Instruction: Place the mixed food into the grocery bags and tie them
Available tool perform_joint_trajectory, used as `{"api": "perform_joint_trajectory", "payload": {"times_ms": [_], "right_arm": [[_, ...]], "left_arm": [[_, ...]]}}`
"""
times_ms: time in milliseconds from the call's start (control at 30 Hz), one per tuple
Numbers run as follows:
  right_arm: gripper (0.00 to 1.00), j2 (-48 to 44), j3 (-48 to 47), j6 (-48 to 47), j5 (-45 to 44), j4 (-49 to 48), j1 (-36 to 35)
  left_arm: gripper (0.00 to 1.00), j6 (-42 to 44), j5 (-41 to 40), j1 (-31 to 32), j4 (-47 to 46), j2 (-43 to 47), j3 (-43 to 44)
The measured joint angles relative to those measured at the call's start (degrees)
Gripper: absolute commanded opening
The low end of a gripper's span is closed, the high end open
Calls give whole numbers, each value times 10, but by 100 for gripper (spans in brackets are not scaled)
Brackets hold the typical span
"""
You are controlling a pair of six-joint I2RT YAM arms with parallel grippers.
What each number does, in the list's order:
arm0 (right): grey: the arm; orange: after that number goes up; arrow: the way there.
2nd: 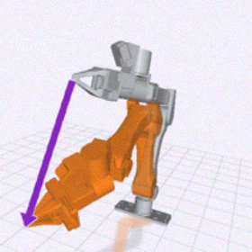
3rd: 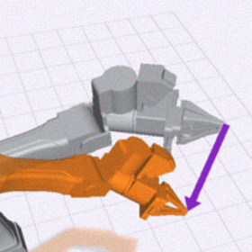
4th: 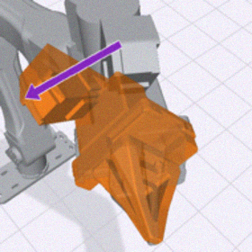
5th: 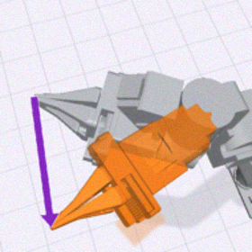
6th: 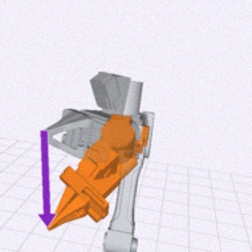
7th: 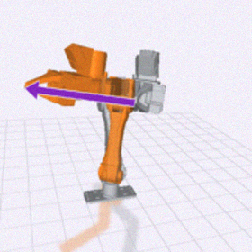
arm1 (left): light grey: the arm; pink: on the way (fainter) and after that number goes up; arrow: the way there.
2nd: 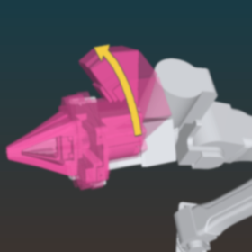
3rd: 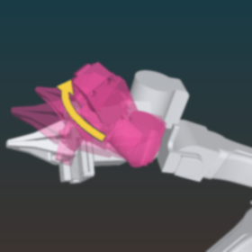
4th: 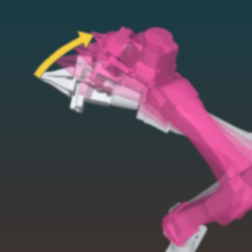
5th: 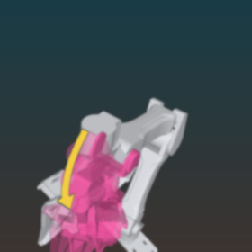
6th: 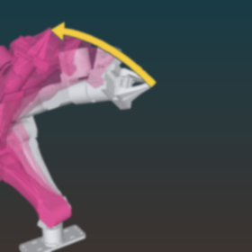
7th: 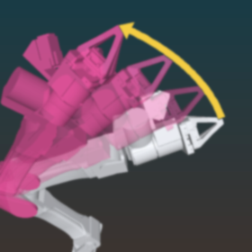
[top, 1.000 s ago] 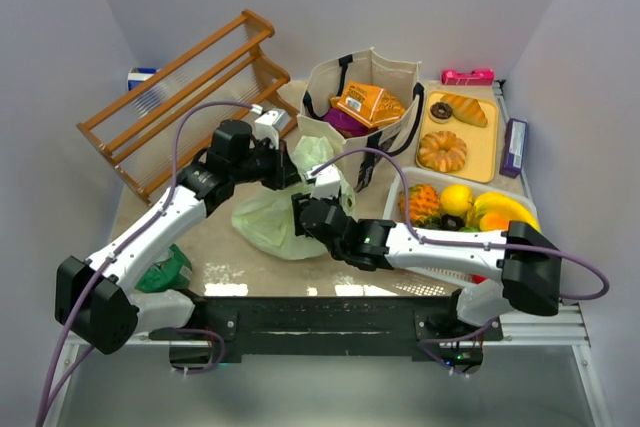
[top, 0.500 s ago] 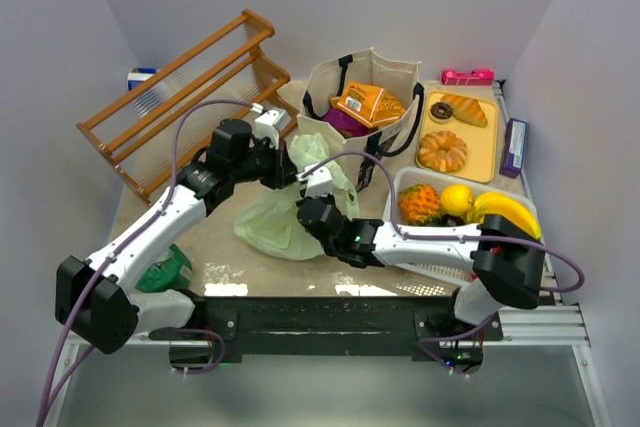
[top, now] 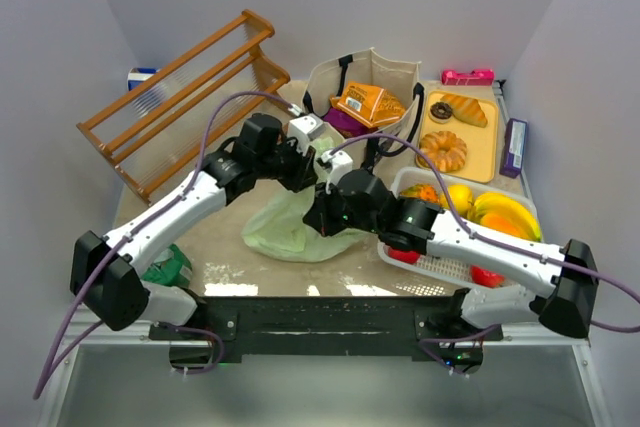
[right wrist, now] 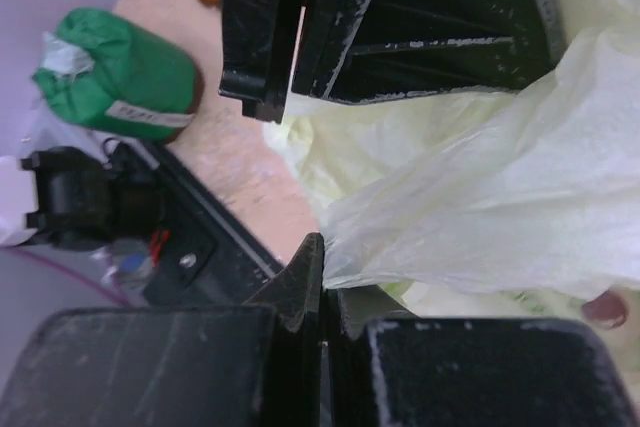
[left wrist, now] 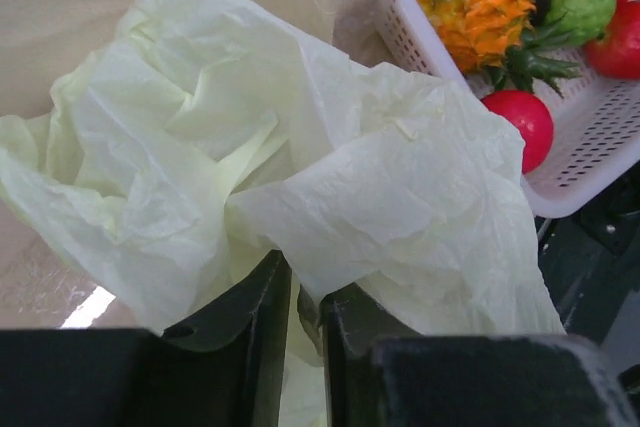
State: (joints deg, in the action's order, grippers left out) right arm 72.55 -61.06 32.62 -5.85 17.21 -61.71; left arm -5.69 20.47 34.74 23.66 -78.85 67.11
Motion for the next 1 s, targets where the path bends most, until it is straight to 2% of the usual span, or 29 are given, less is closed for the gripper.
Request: {"api": "perform_joint_trajectory", "payload": {"times_ms": [67,100,133,200,300,467,533,600,733,900,1000], "right_arm": [[0,-17,25,25,43,-9,24],[0,-27,37,38,62,-11,38],[0,-36,47,49,74,-15,51],[0,-47,53,66,88,-22,66],[0,-52,54,85,106,-50,80],[0,-49,53,105,146,-74,100],[0,-44,51,113,166,-84,109],[0,-39,48,119,184,-91,117],[0,-27,40,133,224,-109,134],[0,-24,23,147,249,-117,146],[0,-24,-1,150,249,-119,151]], "left_arm": [[54,16,-40,7,-2,2,-1],[64,20,-68,8,-5,7,-5],[68,23,-90,8,-5,13,-9],[72,22,-151,7,-9,41,-29],[74,17,-217,7,-23,105,-71],[80,25,-268,7,-56,246,-150],[89,41,-253,6,-78,306,-180],[94,59,-221,7,-96,351,-200],[94,97,-130,9,-115,404,-215],[94,111,-32,13,-117,369,-209],[94,108,0,24,-112,332,-206]]}}
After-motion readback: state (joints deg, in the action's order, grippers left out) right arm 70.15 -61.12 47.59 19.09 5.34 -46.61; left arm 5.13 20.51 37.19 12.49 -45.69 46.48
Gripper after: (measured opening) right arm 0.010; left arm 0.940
